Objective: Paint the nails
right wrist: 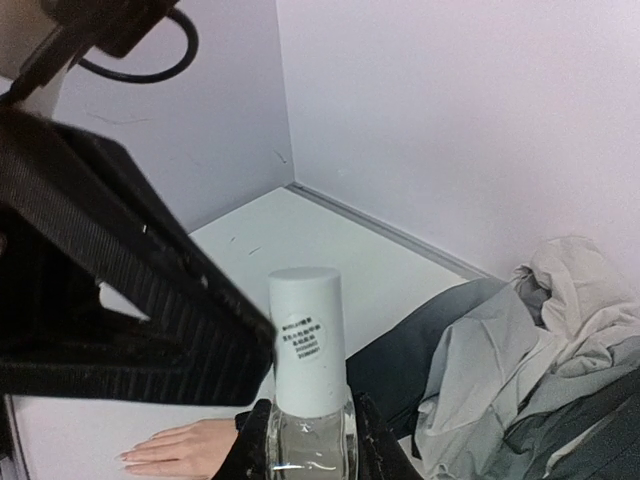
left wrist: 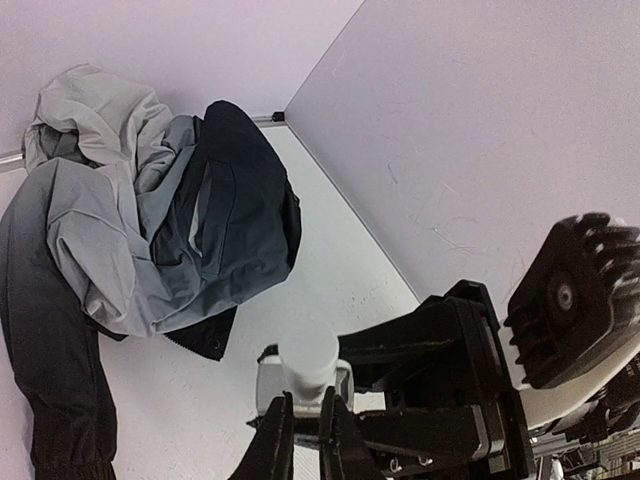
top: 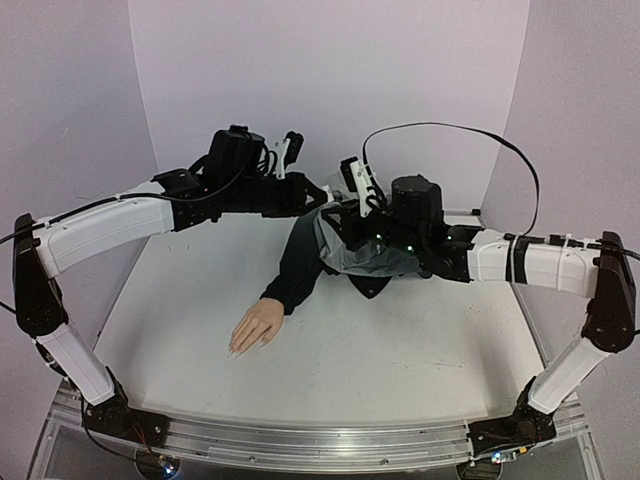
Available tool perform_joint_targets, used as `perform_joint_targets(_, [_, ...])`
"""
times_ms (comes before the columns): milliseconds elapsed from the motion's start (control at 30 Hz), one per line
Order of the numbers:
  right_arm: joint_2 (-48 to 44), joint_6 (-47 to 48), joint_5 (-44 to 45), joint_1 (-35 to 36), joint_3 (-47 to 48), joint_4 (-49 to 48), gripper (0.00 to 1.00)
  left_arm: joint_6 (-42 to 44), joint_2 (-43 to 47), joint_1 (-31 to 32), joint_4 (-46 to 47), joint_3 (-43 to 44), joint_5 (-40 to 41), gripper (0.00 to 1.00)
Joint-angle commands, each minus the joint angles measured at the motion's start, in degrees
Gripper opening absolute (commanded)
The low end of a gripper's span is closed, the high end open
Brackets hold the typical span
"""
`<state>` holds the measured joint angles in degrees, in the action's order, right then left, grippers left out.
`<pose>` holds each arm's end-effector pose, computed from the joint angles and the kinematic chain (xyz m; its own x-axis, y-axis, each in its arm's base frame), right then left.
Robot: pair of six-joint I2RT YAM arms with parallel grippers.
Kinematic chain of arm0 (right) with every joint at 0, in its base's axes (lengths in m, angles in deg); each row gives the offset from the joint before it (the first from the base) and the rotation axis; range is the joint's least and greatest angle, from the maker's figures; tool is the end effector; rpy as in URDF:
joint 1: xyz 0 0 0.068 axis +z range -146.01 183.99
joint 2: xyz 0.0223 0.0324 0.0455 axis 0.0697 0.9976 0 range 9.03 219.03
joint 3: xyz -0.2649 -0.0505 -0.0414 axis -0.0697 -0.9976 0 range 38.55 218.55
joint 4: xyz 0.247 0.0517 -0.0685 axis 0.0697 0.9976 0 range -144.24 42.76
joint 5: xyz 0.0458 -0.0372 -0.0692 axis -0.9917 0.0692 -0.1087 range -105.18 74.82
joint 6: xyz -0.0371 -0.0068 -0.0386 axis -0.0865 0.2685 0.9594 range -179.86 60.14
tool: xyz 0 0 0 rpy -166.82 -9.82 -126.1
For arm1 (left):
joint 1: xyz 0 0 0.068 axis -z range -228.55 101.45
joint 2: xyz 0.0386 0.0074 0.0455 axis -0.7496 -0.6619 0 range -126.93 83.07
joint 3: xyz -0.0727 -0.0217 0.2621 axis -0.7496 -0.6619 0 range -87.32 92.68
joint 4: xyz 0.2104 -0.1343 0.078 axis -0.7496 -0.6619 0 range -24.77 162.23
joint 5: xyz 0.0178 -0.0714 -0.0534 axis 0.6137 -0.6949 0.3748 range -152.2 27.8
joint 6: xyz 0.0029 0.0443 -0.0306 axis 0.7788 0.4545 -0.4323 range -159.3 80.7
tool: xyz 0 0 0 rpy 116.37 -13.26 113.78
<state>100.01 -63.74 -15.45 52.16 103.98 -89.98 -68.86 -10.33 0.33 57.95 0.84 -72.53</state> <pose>0.2531 0.2827 0.3453 0.0672 0.1763 -0.9820 -0.7545 0.6530 0.0656 0.2502 -0.2966 0.3780 -0.6117 -0.0374 -0.7902 0.6329 0.5762 -0.5172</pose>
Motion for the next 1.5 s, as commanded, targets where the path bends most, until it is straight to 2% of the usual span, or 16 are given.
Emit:
perform_joint_targets(0, [-0.18, 2.90, 4.35, -0.23, 2.71, -8.57, 0.00, -0.83, 0.24, 1.39, 0.95, 2.74, -1.10, 0.16])
perform_joint_targets(167, [-1.51, 5.97, -8.96, -0.60, 1.30, -8.10, 0.00, -1.52, 2.76, 1.24, -0.06, 1.26, -3.19, 0.47])
perform_joint_targets(300, [-3.60, 8.05, -19.41, -0.99, 1.18, -2.83, 0.00, -1.85, 5.82, 1.21, -4.64, 0.77, -5.56, 0.72])
perform_joint_targets(433, [-4.70, 7.77, -26.02, -1.02, 1.28, 0.30, 0.00, -3.89, 7.74, 0.30, -8.04, 0.59, -7.89, 0.77])
perform_joint_targets(500, [-5.05, 7.22, -26.97, -1.08, 1.13, 0.83, 0.00, -4.98, 8.24, -0.22, -8.29, 0.39, -9.24, 0.76])
perform_joint_targets(700, [-5.11, 6.09, -26.62, -1.05, 1.14, 0.90, 0.00, -4.75, 8.24, -0.27, -9.12, 1.22, -10.57, 0.46])
perform_joint_targets(767, [-5.11, 6.15, -26.56, -1.05, 1.34, 0.98, 0.00, -4.27, 8.13, -0.28, -9.97, 1.57, -10.23, 0.42])
perform_joint_targets(1267, [-4.06, 7.08, -26.75, -1.05, 2.16, 2.15, 0.00, -1.90, 5.68, -0.28, -14.12, 5.09, -9.81, 0.26])
perform_joint_targets(1467, [-3.54, 7.40, -27.31, -1.03, 2.58, 2.51, 0.00, -1.45, 4.57, -0.28, -14.60, 6.41, -10.30, 0.26])
